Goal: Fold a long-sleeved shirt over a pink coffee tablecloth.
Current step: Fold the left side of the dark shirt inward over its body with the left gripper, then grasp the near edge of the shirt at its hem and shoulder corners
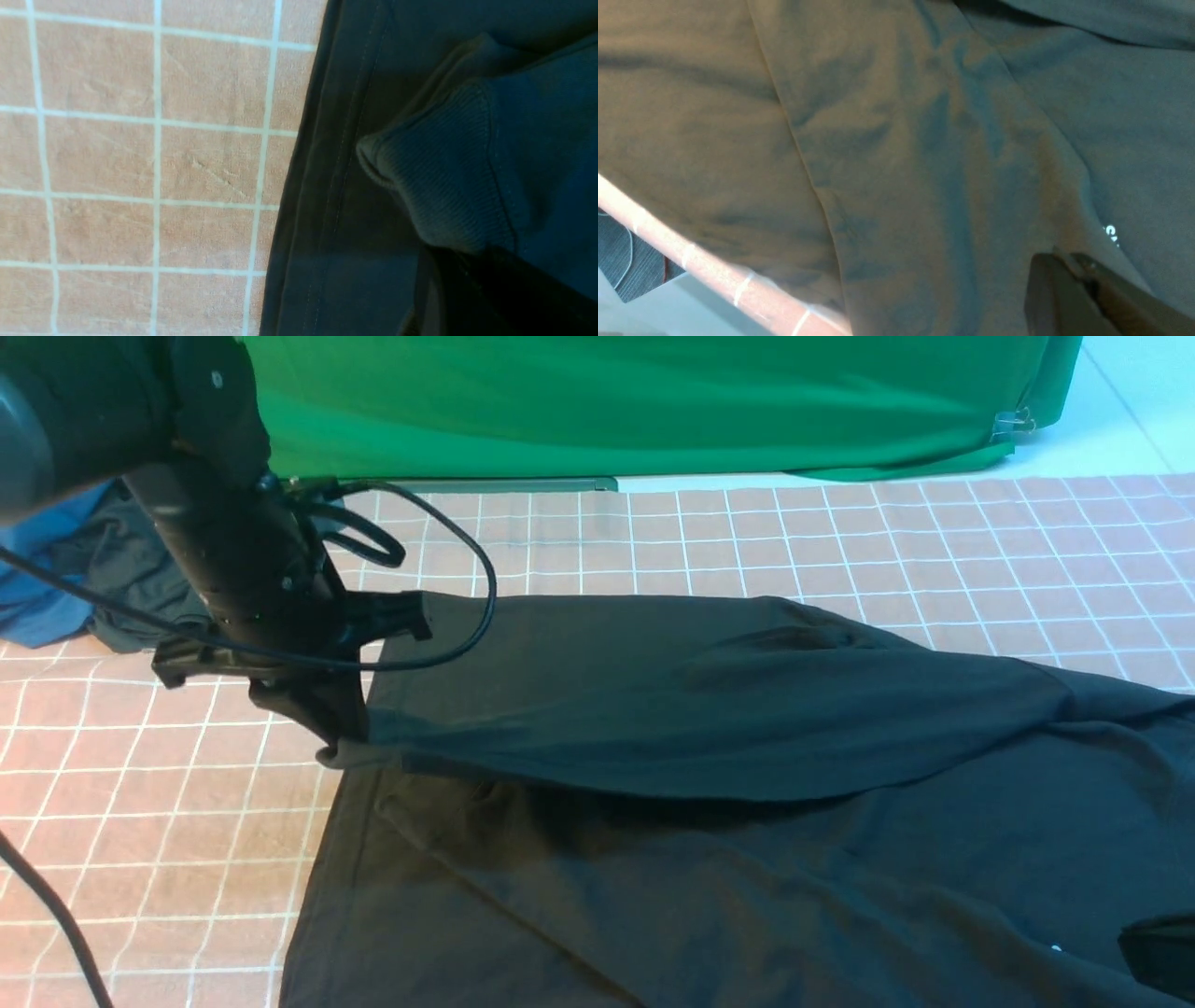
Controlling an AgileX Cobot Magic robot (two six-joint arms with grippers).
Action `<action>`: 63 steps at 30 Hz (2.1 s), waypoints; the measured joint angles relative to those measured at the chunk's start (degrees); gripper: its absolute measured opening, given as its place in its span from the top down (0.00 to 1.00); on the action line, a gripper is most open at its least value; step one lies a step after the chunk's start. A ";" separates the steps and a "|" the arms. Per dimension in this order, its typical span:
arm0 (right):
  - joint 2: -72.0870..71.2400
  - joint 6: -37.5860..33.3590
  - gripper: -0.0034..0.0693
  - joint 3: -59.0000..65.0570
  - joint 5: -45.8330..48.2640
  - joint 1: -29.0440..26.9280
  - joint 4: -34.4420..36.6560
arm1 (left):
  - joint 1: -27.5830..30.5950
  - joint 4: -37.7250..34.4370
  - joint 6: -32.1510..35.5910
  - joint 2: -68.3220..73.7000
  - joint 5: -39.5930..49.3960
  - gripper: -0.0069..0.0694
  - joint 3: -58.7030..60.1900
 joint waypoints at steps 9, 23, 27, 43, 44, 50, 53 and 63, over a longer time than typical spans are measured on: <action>0.00 2.88 0.90 0.00 -0.21 0.00 -2.02 | 0.00 0.00 -0.67 -0.07 -3.45 0.77 5.69; 0.00 7.07 0.90 0.00 1.39 0.00 -6.26 | -7.66 -0.46 -3.52 -10.02 -0.01 0.47 18.36; 0.00 6.08 0.90 0.00 0.38 0.00 -6.26 | -14.95 -0.64 -9.42 -16.07 -0.29 0.47 26.49; 0.00 3.01 0.90 0.00 0.14 0.00 -6.26 | -14.80 3.11 -26.38 -29.48 -10.55 0.36 51.80; 0.00 3.01 0.90 0.00 0.14 0.00 -6.26 | -14.33 3.11 -26.44 -29.48 -10.78 0.34 52.26; 0.00 3.01 0.90 0.00 0.14 0.00 -6.26 | -13.69 0.93 -26.44 -29.48 -15.36 0.32 52.79; 0.00 3.01 0.90 0.00 0.14 0.00 -6.20 | -13.52 -0.78 -26.44 -28.86 -17.46 0.34 54.66; 0.00 3.30 0.90 -0.18 0.88 0.00 -6.02 | -13.17 -5.60 -20.56 -27.16 -17.51 0.83 54.64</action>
